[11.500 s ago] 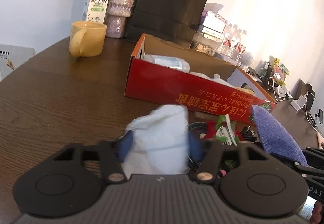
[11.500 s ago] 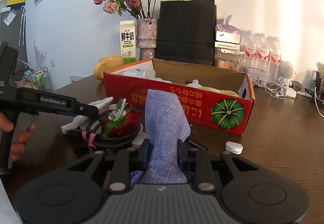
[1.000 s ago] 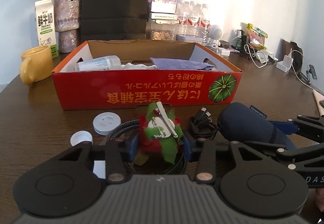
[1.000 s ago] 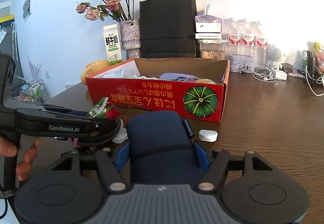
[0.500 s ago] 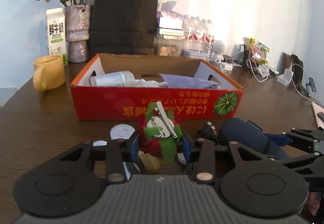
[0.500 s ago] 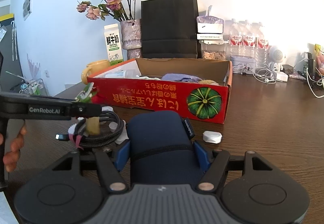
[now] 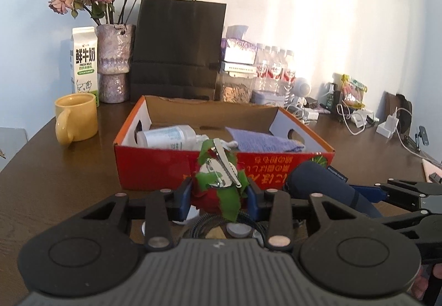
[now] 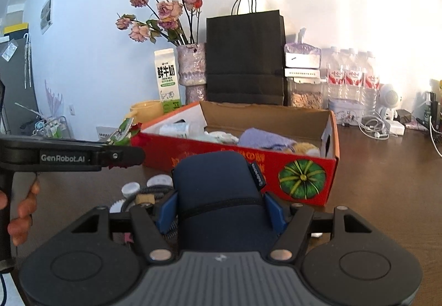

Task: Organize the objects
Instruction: 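Carry the flower and the blue case with both grippers over the red box, then open both grippers to drop the flower and blue case into the box, then withdraw both grippers from the box toward the cables on the table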

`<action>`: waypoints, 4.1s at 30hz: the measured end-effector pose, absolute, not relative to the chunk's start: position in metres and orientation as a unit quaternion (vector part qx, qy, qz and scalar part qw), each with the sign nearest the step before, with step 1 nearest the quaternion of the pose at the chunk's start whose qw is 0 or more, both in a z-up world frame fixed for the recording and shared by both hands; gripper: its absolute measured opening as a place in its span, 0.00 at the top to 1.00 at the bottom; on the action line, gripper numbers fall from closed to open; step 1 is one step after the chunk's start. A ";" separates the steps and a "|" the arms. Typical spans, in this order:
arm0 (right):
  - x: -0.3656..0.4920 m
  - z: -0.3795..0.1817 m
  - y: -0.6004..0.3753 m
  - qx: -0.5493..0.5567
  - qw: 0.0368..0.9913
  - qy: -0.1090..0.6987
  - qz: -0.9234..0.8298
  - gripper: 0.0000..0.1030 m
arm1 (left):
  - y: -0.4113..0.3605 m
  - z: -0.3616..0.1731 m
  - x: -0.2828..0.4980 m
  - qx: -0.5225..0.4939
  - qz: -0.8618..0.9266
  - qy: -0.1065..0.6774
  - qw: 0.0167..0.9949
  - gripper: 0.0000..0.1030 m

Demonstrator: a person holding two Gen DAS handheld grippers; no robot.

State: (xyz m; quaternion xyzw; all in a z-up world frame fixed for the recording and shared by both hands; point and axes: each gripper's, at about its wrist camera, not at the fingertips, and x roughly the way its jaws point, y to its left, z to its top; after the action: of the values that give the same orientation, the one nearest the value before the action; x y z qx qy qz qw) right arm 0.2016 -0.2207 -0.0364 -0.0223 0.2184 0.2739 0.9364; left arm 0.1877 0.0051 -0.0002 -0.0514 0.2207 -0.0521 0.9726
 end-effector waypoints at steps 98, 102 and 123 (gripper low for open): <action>0.315 -0.008 -0.203 -0.030 0.950 0.224 0.214 0.00 | 0.032 0.027 0.281 -0.081 -0.020 0.207 0.975 0.00; 0.299 -0.015 -0.208 -0.041 0.948 0.233 0.213 0.00 | 0.034 0.022 0.268 -0.077 -0.019 0.221 0.972 0.00; 0.245 -0.049 -0.240 -0.042 0.941 0.258 0.214 0.00 | 0.009 -0.011 0.201 -0.040 -0.038 0.288 0.956 0.00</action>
State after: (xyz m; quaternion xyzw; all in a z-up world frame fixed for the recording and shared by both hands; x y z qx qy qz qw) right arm 0.2454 -0.2403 -0.0491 -0.0416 0.2576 0.2143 0.9413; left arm 0.2009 0.0090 -0.0114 -0.0398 0.2883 -0.0376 0.9560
